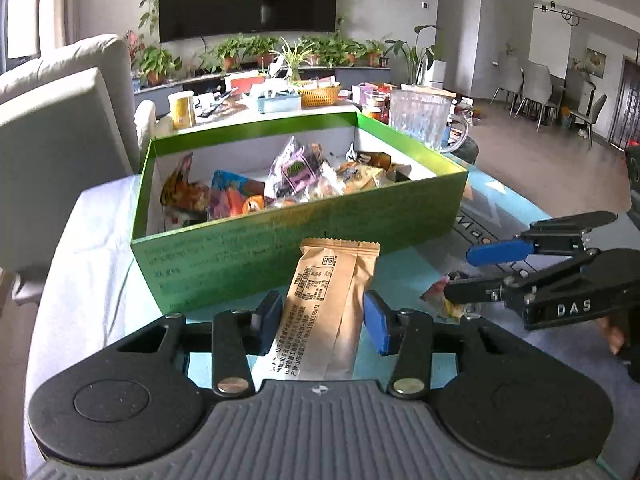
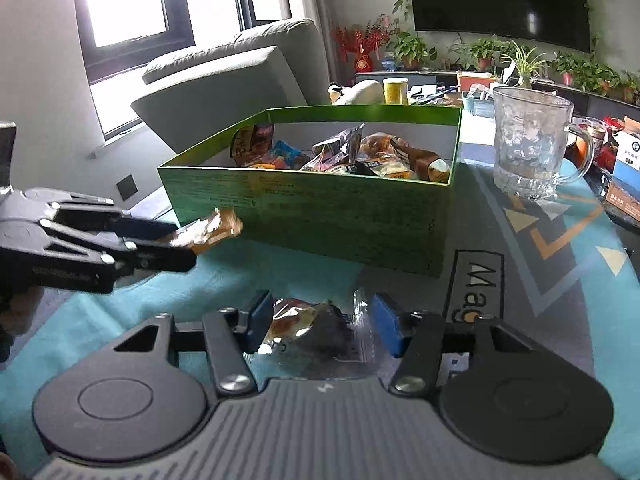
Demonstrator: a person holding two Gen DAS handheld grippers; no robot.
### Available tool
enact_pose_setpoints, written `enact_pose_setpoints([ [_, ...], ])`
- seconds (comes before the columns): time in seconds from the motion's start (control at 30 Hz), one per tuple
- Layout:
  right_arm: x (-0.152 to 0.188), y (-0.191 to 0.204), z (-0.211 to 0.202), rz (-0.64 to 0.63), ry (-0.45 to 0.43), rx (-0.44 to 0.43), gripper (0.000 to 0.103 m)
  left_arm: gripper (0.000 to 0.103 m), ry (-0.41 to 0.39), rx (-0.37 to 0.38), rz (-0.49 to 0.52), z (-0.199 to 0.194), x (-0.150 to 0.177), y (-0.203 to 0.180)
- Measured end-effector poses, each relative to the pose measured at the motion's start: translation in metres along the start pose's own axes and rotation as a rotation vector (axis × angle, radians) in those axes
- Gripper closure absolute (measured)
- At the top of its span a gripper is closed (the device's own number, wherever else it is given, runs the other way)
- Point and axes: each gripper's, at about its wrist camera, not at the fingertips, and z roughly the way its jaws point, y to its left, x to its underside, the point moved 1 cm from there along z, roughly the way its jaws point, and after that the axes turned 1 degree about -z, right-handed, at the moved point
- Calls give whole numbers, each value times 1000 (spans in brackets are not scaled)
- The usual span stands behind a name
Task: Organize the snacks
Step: 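Carry the wafer pack and clear snack over the green box and release both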
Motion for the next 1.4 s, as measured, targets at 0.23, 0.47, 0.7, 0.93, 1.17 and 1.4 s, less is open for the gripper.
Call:
enact_pose_setpoints([
  [0.23, 7, 10, 2, -12, 23, 2, 42, 61, -10, -17, -23, -3, 1, 2],
  [0.47, 10, 22, 7, -122, 49, 57, 43, 61, -33, -25, -40, -11, -4, 5],
  [0.7, 5, 17, -6, -97, 7, 41, 43, 61, -80, -18, -39, -21, -14, 3],
  [0.93, -8, 16, -14, -87, -54, 39, 43, 61, -122, -30, -33, -27, -28, 4],
  [1.17, -28, 13, -25, -86, -139, 44, 43, 61, -163, -63, -40, -25, -44, 10],
  [1.4, -49, 13, -20, -94, -204, 41, 43, 61, -174, -82, -53, -17, -57, 13],
])
